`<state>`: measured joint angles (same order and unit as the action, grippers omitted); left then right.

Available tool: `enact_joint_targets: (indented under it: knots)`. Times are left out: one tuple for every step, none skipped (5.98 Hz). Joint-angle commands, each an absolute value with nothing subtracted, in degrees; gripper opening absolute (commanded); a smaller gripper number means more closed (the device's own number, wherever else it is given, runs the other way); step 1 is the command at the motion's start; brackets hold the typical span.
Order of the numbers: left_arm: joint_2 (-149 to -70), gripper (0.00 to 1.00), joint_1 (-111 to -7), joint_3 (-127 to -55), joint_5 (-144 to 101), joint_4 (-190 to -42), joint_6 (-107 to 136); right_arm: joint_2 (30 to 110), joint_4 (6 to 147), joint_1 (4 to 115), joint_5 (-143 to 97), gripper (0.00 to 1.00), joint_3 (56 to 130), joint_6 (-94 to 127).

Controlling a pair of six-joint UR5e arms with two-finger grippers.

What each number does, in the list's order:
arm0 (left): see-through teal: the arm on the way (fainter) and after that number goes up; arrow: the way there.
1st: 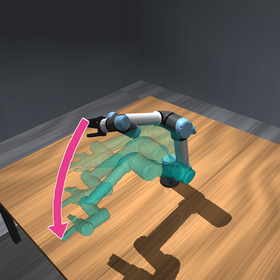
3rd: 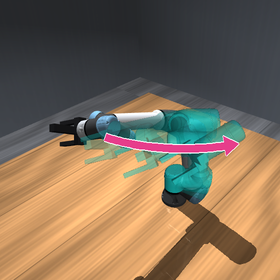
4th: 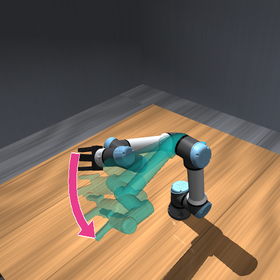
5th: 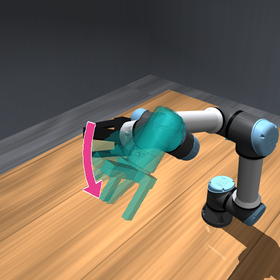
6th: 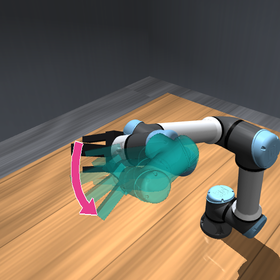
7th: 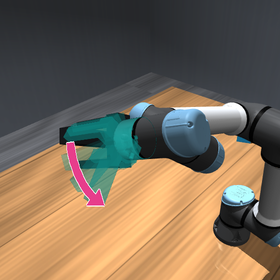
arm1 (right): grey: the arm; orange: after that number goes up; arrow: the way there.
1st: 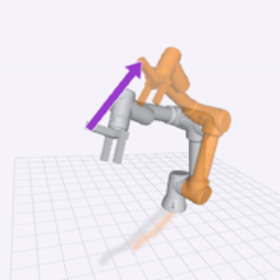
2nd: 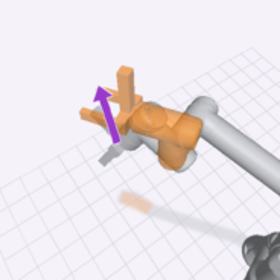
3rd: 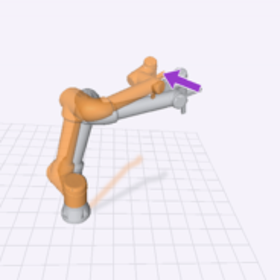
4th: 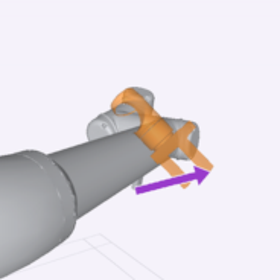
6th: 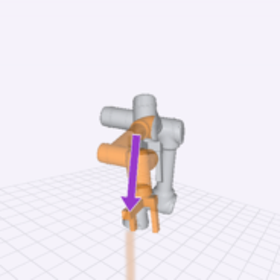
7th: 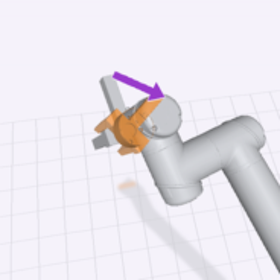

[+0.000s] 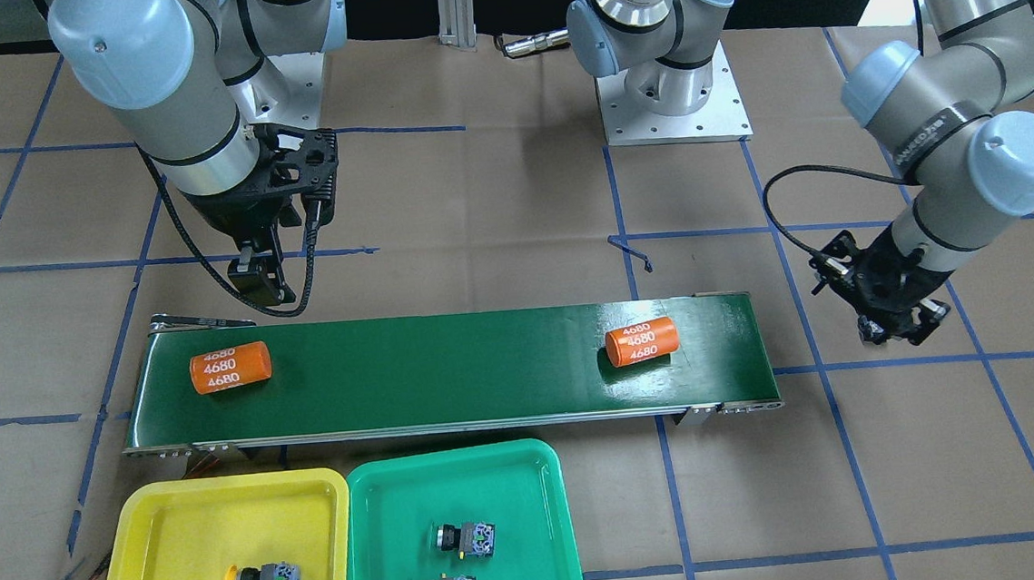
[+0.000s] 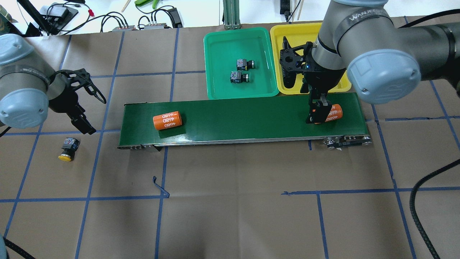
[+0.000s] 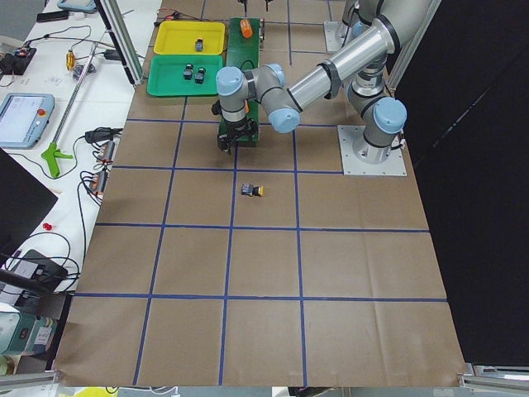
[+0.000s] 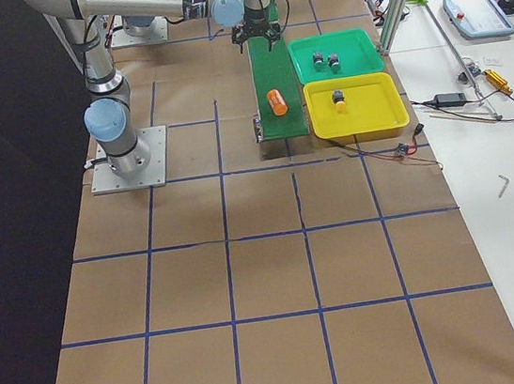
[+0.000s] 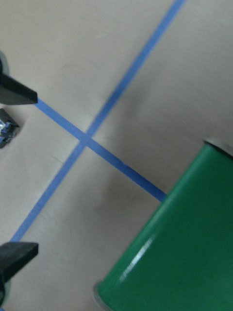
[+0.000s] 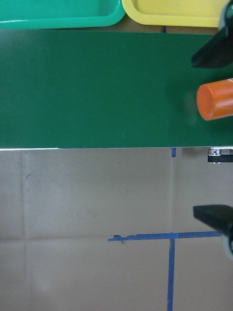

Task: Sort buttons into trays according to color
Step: 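Lower right gripper to belt cylinder while left releases its cylinder on belt, then hold right gripper at belt end while left grasps yellow-cap button from table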

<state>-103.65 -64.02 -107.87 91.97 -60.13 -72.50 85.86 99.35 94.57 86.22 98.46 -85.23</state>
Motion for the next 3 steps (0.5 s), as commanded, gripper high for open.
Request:
enact_joint_targets:
  knots:
    - [-107.6,0.98,-57.8,-109.1,92.4,-53.9,-61.0,86.0,99.4,94.6,85.8,1.00,98.5,-85.2]
    - [-110.5,0.98,-55.5,-109.9,92.4,-52.8,-55.1,86.0,99.4,94.6,85.7,1.00,98.4,-85.1]
    - [-111.4,0.98,-54.8,-111.3,92.4,-53.2,-53.1,86.0,99.4,94.6,85.7,1.00,98.4,-85.2]
